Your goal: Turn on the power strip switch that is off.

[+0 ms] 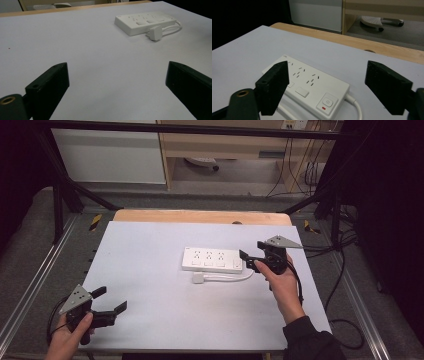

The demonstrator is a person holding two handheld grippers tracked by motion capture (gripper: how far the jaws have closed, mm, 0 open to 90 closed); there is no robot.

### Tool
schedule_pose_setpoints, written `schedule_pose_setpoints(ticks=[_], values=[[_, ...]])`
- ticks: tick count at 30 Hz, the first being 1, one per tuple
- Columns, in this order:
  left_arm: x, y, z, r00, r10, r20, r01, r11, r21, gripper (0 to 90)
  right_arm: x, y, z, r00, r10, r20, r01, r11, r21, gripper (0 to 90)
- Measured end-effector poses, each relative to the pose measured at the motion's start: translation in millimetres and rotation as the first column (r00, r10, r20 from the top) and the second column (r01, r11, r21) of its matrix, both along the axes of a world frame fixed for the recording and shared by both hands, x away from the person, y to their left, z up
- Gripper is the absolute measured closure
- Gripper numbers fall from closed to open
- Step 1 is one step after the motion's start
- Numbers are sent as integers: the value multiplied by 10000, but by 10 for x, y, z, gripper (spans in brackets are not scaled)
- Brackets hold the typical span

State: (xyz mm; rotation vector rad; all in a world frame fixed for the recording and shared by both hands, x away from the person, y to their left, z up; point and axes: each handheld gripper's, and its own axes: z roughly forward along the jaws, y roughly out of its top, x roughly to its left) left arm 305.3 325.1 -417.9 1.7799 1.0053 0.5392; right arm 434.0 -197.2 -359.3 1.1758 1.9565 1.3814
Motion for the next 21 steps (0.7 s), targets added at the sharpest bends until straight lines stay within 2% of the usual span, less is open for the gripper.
schedule_pose_setpoints(ticks=[4,9,11,12,13,14,16,21], values=[[4,-1,-2,10000,-25,-18,25,10000,-4,51,43,25,-32,10000,6,14,-6,10000,46,364],[6,-1,-3,10000,-17,-22,17,10000,0,51,93,90,-89,9998,123,172,-121,9999,-119,542],[9,-5,-5,10000,1,-21,-1,10000,-1,51,101,111,-101,9997,132,181,-129,9998,-171,574],[7,-10,-4,10000,-5,-11,5,10000,-30,51,114,146,-126,9996,218,190,-213,9995,-245,652],[7,-10,-4,10000,-5,-11,5,10000,-30,51,114,146,-126,9996,218,190,-213,9995,-245,652],[5,-7,-1,10000,-25,-15,25,10000,-7,51,126,185,-154,9994,304,179,-299,9991,-305,710],[4,-3,-1,10000,-26,-20,26,10000,-5,51,138,219,-179,9991,380,191,-373,9986,-367,765],[7,-4,-1,10000,-28,-20,28,10000,-2,51,173,311,-254,9982,597,102,-592,9973,-429,853]])
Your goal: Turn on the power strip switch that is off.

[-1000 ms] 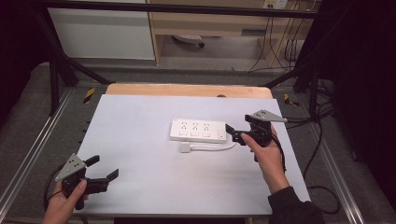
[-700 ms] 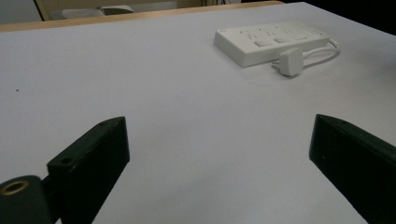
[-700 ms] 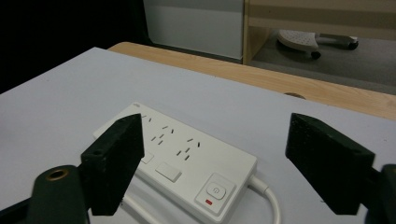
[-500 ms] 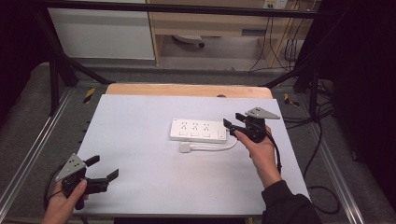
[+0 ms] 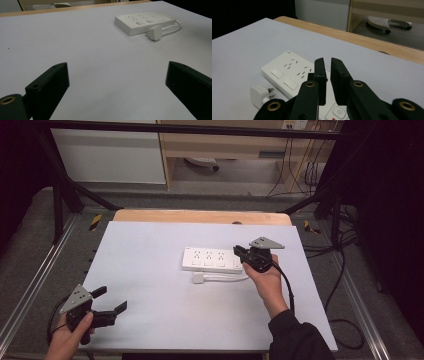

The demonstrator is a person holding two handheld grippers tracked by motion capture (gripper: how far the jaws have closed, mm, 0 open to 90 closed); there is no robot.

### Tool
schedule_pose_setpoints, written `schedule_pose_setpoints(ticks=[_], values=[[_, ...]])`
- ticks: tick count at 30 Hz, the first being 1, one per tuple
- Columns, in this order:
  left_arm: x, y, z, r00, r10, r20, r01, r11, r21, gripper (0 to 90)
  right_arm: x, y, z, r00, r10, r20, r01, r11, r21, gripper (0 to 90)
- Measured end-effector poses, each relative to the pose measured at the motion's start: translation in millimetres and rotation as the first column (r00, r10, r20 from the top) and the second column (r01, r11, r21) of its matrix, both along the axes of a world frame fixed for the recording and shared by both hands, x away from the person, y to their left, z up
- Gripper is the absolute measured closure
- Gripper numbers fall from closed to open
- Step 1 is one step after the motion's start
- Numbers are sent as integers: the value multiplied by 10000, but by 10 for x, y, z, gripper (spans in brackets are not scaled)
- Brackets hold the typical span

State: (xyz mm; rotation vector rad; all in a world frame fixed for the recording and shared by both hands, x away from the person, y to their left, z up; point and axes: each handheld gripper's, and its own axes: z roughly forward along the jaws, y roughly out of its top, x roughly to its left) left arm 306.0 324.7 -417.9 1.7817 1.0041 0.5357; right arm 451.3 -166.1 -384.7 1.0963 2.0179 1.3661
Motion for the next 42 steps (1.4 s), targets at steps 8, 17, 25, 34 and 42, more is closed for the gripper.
schedule_pose_setpoints(ticks=[8,17,25,34,42], values=[[0,2,2,10000,-40,12,40,10000,-3,51,49,123,-154,9992,139,-386,-144,9998,-145,900],[-1,2,4,10000,-56,26,56,10000,10,51,101,256,-294,9971,217,-735,-251,9986,-458,900],[1,2,5,10000,-71,27,71,10000,8,51,137,321,-410,9946,187,-1025,-259,9973,-692,900],[3,3,5,10000,-80,29,80,10000,9,51,164,353,-514,9926,109,-1207,-205,9967,-791,900],[3,2,3,10000,-84,8,84,10000,-4,51,164,377,-546,9925,98,-1220,-193,9968,-775,900]])
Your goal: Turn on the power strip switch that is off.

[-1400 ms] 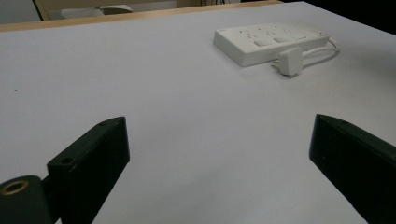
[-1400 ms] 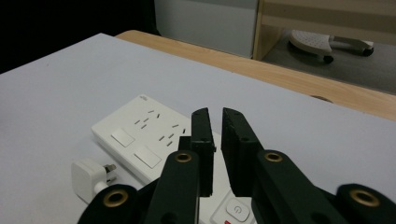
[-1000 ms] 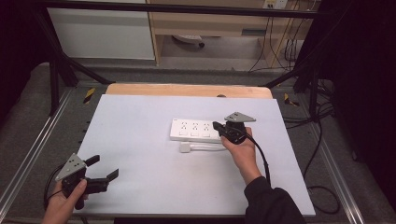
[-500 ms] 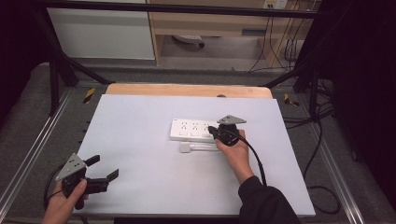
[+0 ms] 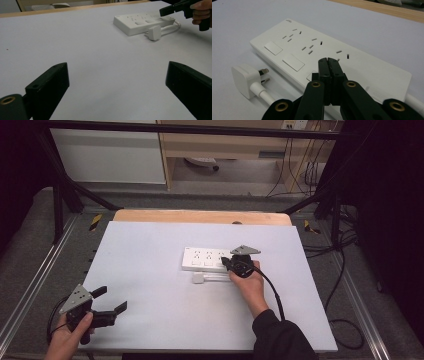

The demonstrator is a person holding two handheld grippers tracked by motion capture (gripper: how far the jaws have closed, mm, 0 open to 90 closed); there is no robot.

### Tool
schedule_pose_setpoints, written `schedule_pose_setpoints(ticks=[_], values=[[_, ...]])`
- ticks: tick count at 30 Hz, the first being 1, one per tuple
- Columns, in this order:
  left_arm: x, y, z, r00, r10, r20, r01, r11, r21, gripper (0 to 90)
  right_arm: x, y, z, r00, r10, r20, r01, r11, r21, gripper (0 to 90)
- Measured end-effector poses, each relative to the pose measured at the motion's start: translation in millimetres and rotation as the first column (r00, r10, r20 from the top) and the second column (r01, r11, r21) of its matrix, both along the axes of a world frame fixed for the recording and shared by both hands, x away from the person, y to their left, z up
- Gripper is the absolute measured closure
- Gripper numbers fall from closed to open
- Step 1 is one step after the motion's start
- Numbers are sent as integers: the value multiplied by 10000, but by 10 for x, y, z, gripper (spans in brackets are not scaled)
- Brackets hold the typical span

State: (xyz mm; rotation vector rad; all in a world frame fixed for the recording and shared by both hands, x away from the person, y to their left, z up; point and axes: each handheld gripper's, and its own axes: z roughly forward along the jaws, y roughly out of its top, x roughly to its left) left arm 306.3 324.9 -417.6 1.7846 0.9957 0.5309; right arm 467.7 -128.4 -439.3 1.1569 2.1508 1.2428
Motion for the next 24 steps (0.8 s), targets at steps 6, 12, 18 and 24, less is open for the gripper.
schedule_pose_setpoints(ticks=[6,12,18,24], values=[[2,0,-2,10000,-17,-4,17,10000,11,51,0,1,-29,10000,-41,-4,41,10000,-8,900],[1,5,-1,10000,-7,-8,8,10000,21,51,-4,7,-41,10000,-19,32,19,10000,-3,900],[0,11,1,10000,42,35,-41,10000,-37,51,-16,6,-73,9999,-86,102,87,9999,-56,900],[1,14,3,10000,66,57,-65,10000,-30,51,-23,-5,-92,9998,-66,194,65,10000,49,900]])
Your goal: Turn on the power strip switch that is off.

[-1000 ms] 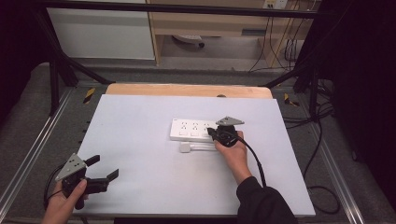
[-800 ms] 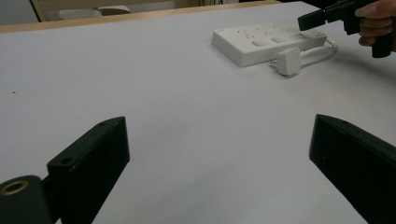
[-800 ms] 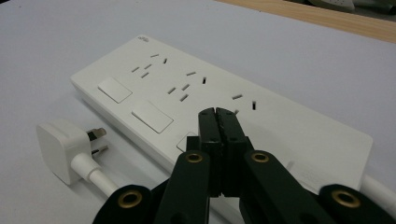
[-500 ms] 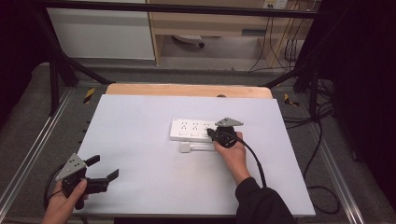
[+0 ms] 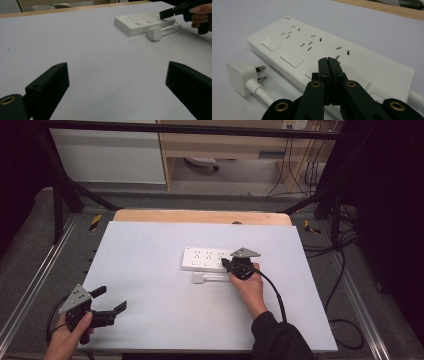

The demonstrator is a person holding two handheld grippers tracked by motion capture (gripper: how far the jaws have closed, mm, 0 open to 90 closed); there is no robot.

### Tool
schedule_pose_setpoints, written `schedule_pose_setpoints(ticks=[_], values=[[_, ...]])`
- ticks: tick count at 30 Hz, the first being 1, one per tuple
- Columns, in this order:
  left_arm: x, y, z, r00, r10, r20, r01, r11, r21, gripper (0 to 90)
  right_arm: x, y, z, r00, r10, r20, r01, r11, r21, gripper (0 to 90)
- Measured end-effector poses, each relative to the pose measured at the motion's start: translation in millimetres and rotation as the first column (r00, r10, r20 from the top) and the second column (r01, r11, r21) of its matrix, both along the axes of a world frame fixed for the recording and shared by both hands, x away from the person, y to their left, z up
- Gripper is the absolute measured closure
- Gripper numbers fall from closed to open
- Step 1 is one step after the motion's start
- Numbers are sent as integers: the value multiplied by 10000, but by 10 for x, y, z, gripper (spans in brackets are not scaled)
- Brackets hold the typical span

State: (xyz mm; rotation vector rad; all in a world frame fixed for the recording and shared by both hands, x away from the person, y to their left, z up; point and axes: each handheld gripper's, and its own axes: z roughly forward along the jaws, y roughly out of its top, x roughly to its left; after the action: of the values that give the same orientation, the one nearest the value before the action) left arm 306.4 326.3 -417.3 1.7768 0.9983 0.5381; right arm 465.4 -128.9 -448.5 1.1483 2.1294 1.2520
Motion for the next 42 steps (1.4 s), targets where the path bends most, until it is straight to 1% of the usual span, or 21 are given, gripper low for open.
schedule_pose_setpoints(ticks=[2,7,9,10,11,20,23,25,35,37,42], values=[[-3,3,3,10000,5,4,-5,10000,18,51,-3,1,-7,9999,30,101,-30,10000,-44,900],[-4,-1,0,10000,-9,-10,9,10000,37,51,-18,-8,-31,9998,-4,206,1,9999,165,900],[-3,1,-1,10000,-12,-27,12,10000,43,51,-23,-10,-31,9996,9,265,-12,9999,108,900],[-2,-3,-3,10000,2,-38,-2,10000,-3,51,-23,-10,-31,9996,9,265,-12,9999,108,900],[-2,1,-2,10000,-10,-32,10,10000,46,51,-30,-5,-32,9996,12,275,-15,9999,122,900],[-4,-6,-5,10000,-25,-55,25,10000,14,51,-33,-13,-39,9997,14,260,-18,9999,144,900],[-3,-4,-5,10000,-41,-71,42,10000,89,51,-35,-9,-38,9997,0,246,-4,9999,141,900],[-5,-7,-5,10000,-31,-61,31,10000,29,51,-36,-10,-40,9996,30,276,-34,9999,145,900],[-2,-3,-6,10000,-45,-78,46,10000,44,51,-45,-33,-65,9996,-43,274,37,9997,222,900],[0,-2,-6,10000,-60,-77,60,10000,51,51,-46,-29,-59,9996,-4,291,1,9999,108,900],[0,0,-7,10000,-47,-86,47,10000,23,51,-44,-29,-59,9996,-23,276,19,9999,148,900]])
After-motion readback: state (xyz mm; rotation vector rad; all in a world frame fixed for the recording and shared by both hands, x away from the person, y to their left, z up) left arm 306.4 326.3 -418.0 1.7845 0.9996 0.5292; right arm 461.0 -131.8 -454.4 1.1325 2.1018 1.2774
